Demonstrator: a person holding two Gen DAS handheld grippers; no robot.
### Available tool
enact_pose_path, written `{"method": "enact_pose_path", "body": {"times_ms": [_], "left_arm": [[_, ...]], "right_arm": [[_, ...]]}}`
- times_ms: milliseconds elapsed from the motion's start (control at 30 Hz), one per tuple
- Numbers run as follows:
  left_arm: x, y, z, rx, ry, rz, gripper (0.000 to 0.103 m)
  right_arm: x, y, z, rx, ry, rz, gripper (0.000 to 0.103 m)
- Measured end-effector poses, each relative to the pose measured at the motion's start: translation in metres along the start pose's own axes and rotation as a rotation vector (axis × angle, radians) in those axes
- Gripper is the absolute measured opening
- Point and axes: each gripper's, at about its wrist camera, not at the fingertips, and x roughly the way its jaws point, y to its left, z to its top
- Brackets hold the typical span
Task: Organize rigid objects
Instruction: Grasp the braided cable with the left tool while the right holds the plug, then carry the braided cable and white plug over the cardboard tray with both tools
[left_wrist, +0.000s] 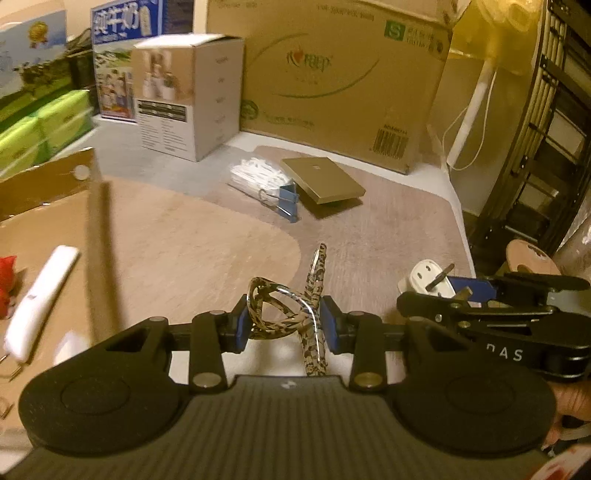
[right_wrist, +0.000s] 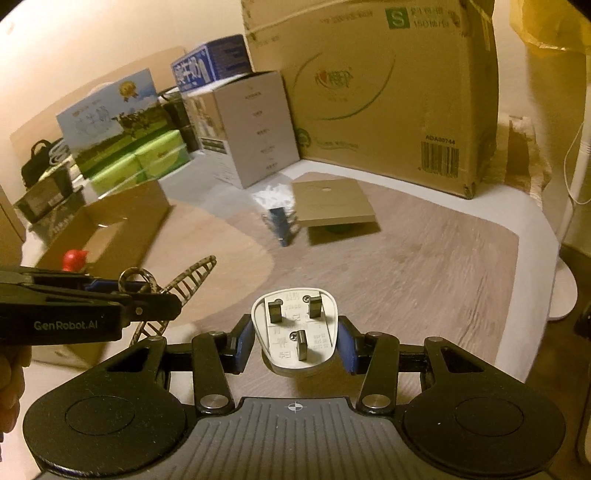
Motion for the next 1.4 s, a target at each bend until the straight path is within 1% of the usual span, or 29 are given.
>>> {"method": "enact_pose_path", "body": {"times_ms": [233,500,833,1233,1400], "left_arm": [[-0.048,0.016,-0.018,-0.036,-0.045,0.031,0.035],[-0.090,0.035,-0.037,-0.072,-0.081,0.063,0.035],[-0.118,0.064,-0.060,-0.117,-0.090,0.116,0.035],[-0.144,0.128,-0.076,-0.215,-0.112,0.229,0.035],[-0.151,0.147,-0.078,-0.237,-0.122,0.263,0.035]], "right_arm": [[-0.025,0.039,-0.008,-0.040,-0.002,0.022,0.047],[-0.039,0.078,-0.011,-0.098,-0.018,0.063,0.047],[-0.039,0.115,-0.015,-0.136,-0.013,0.123,0.047],[-0.022,0.158,-0.011,-0.194,0.003,0.184,0.047],[-0.014,0.177,-0.009,-0.227,0.008,0.210,0.047]]}}
